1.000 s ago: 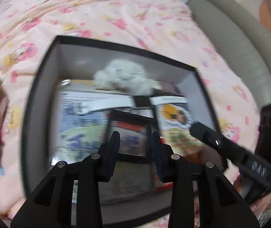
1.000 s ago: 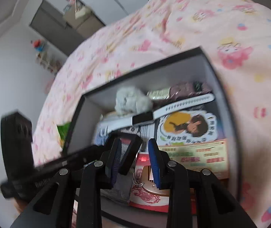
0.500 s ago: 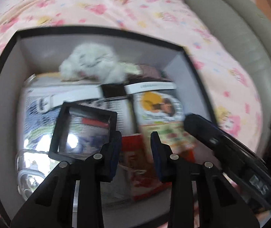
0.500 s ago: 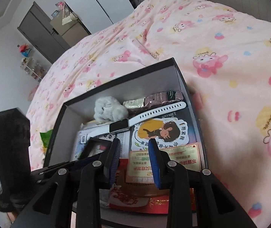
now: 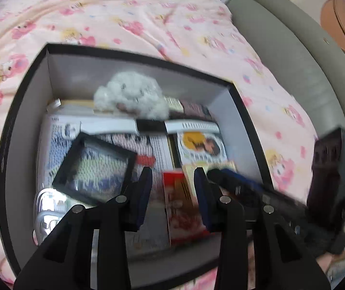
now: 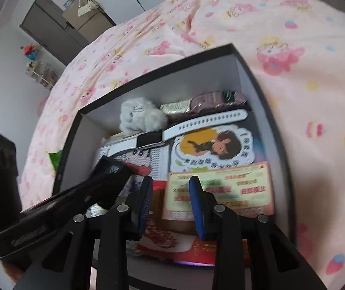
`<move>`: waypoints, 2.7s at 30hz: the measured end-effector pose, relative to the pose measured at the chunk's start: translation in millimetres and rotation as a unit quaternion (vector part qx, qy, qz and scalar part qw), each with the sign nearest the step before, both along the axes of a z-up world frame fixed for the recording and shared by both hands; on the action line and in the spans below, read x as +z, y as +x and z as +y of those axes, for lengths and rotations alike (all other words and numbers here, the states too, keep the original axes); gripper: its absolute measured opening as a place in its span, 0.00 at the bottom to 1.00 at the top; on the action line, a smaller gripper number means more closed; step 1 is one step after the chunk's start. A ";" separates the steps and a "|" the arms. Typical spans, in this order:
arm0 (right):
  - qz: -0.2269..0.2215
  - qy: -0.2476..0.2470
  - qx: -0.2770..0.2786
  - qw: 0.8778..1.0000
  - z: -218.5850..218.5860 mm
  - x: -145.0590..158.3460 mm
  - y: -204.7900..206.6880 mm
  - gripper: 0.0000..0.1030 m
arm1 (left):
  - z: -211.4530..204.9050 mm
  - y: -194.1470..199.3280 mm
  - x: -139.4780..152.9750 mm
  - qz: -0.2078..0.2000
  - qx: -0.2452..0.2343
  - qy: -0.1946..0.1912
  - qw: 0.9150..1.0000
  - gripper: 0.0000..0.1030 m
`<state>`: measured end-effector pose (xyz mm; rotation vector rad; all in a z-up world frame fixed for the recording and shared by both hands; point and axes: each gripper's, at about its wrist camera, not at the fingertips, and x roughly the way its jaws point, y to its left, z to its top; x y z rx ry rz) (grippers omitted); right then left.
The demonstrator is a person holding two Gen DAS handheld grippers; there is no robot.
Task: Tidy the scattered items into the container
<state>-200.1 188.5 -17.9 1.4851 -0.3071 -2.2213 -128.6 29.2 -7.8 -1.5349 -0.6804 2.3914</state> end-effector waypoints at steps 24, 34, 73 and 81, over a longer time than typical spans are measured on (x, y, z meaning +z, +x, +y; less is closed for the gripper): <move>0.015 0.024 0.005 1.000 -2.5 1.4 -1.0 0.27 | -7.6 -19.0 -0.2 -0.035 0.005 -0.049 0.998 0.36; -0.001 0.042 0.032 0.999 -17.4 -10.7 3.5 0.27 | -7.4 -4.0 -6.2 -0.057 -0.036 -0.002 0.998 0.36; -0.019 0.001 0.046 0.999 -38.9 0.3 -8.4 0.30 | -37.1 -13.0 -14.8 -0.142 0.008 -0.008 0.990 0.37; 0.022 0.031 -0.012 0.999 -22.4 9.5 -11.3 0.30 | -34.4 -32.2 -0.6 -0.107 0.027 0.013 0.994 0.37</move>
